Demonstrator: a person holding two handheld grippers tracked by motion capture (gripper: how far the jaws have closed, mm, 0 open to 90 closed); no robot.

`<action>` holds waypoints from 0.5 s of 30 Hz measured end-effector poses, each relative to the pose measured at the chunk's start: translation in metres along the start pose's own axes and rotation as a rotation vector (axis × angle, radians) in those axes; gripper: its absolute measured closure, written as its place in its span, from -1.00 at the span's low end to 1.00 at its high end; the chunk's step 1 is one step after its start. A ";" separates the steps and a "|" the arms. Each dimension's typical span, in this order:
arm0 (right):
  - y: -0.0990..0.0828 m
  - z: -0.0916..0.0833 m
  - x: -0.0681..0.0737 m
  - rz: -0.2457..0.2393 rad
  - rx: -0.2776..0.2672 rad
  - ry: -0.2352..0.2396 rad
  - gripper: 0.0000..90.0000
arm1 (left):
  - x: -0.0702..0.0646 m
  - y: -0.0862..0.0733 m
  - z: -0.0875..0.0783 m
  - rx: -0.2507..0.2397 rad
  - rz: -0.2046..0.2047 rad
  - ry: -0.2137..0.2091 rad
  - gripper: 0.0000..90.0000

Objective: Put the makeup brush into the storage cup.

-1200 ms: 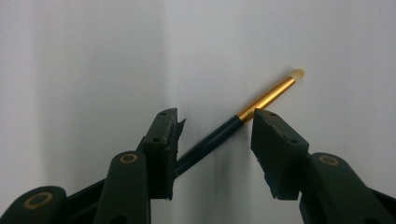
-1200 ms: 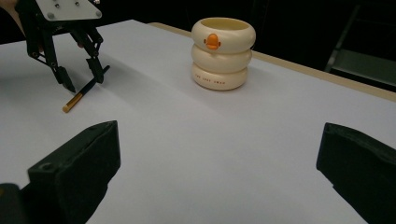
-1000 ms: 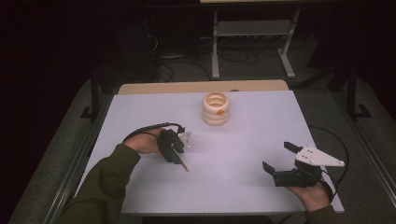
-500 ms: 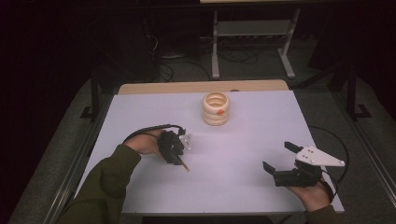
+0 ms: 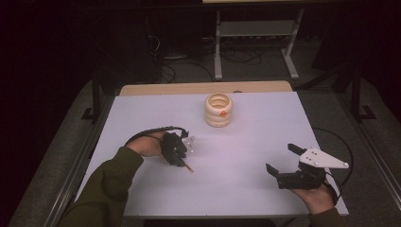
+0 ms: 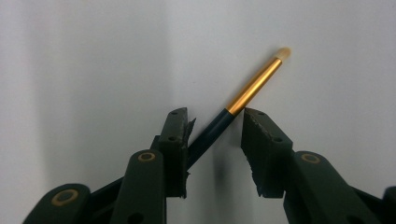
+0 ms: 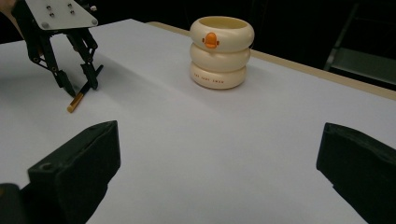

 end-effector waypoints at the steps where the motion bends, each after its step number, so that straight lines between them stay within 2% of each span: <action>1: 0.000 0.000 0.000 -0.001 -0.001 0.000 -1.00 | 0.000 0.000 0.000 -0.001 0.001 -0.001 0.39; 15: 0.000 0.000 -0.001 -0.002 0.001 -0.001 -1.00 | -0.001 0.002 0.000 0.005 0.000 -0.012 0.65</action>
Point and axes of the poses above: each handheld gripper's, and its own axes: z roughly forward along the jaws, y roughly out of its top, x roughly to its left, the point moved 1 cm from there along z, roughly forward along the jaws, and after that the axes turned 1 degree about -y, right-handed, at the moved point
